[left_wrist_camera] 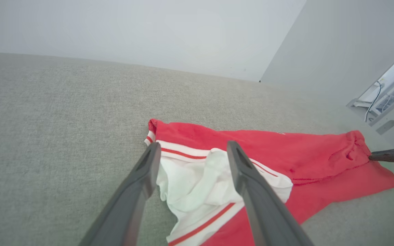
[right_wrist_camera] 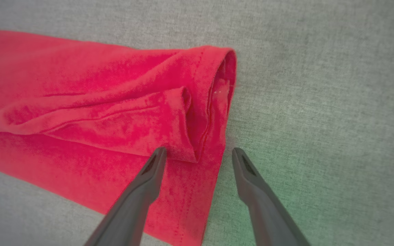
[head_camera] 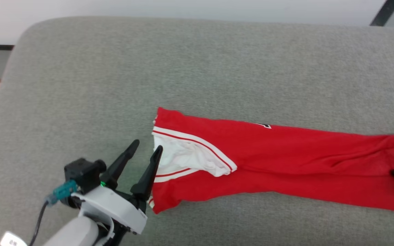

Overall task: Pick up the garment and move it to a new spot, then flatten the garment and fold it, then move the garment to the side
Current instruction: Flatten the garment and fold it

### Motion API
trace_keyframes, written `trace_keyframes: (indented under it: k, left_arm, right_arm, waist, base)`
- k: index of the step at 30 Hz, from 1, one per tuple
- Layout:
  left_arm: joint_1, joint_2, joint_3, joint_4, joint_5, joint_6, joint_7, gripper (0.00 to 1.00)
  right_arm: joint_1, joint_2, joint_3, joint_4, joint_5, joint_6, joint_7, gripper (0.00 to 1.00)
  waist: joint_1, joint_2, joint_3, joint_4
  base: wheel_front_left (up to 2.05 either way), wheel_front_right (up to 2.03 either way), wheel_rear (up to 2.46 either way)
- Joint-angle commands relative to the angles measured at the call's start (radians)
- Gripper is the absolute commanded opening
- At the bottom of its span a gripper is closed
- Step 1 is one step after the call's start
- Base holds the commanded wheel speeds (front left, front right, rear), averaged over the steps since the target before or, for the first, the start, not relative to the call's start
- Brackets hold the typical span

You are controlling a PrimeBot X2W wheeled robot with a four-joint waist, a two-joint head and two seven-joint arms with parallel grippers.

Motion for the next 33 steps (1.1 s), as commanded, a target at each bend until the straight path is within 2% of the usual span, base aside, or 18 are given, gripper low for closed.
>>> trace_keyframes:
  k: [1,8,15,19,26,27,28,29,30,31,33]
  left_arm:
    - [0.045,-0.033,0.040,-0.006,0.018,0.000,0.001,1.00]
    - [0.167,-0.164,0.209,0.026,0.137,-0.007,0.000,1.00]
    - [0.210,-0.253,0.340,0.045,0.341,0.009,0.000,1.00]
    - [0.206,-0.289,0.395,0.038,0.444,-0.010,0.000,1.00]
    - [0.187,-0.354,0.468,0.073,0.547,-0.068,0.000,1.00]
    - [0.184,-0.364,0.480,0.078,0.558,-0.076,0.000,1.00]
    - [0.184,-0.373,0.491,0.083,0.570,-0.085,0.000,1.00]
    - [0.183,-0.381,0.500,0.088,0.581,-0.094,0.000,1.00]
    - [0.183,-0.391,0.511,0.092,0.594,-0.105,0.000,1.00]
    - [0.184,-0.397,0.519,0.098,0.606,-0.114,0.000,1.00]
    - [0.187,-0.410,0.538,0.107,0.625,-0.127,0.000,1.00]
  right_arm:
    - [0.008,-0.010,-0.024,0.014,0.009,-0.002,0.022,1.00]
    - [0.010,0.008,-0.081,0.078,-0.001,-0.002,0.118,1.00]
    - [-0.023,0.049,-0.098,0.132,-0.036,-0.002,0.177,1.00]
    - [-0.045,0.071,-0.092,0.146,-0.059,-0.002,0.201,1.00]
    - [-0.055,0.115,-0.075,0.173,-0.093,-0.002,0.221,1.00]
    - [-0.055,0.119,-0.073,0.173,-0.096,-0.002,0.218,0.87]
    - [-0.053,0.123,-0.071,0.175,-0.098,-0.002,0.216,0.50]
    - [-0.052,0.125,-0.066,0.175,-0.099,-0.002,0.213,0.42]
    - [-0.051,0.126,-0.062,0.175,-0.099,-0.002,0.208,0.24]
    - [-0.052,0.125,-0.060,0.177,-0.096,-0.002,0.206,0.00]
    - [-0.051,0.123,-0.053,0.178,-0.088,-0.002,0.201,0.00]
  waist:
    - [0.0000,0.0000,-0.020,0.029]
    - [0.0000,0.0000,-0.044,0.082]
    - [0.0000,0.0000,-0.049,0.108]
    - [0.0000,0.0000,-0.040,0.108]
    - [0.0000,0.0000,-0.004,0.094]
    - [0.0000,0.0000,0.002,0.092]
    - [0.0000,0.0000,0.007,0.089]
    - [0.0000,0.0000,0.012,0.087]
    - [0.0000,0.0000,0.015,0.086]
    - [0.0000,0.0000,0.017,0.084]
    - [0.0000,0.0000,0.020,0.080]
  base:
    - [0.00,0.00,0.00]
    - [0.00,0.00,0.00]
    - [0.00,0.00,0.00]
    - [0.00,0.00,0.00]
    - [0.00,0.00,0.00]
    - [0.00,0.00,0.00]
    - [0.00,0.00,0.00]
    - [0.00,0.00,0.00]
    - [0.00,0.00,0.00]
    - [0.00,0.00,0.00]
    - [0.00,0.00,0.00]
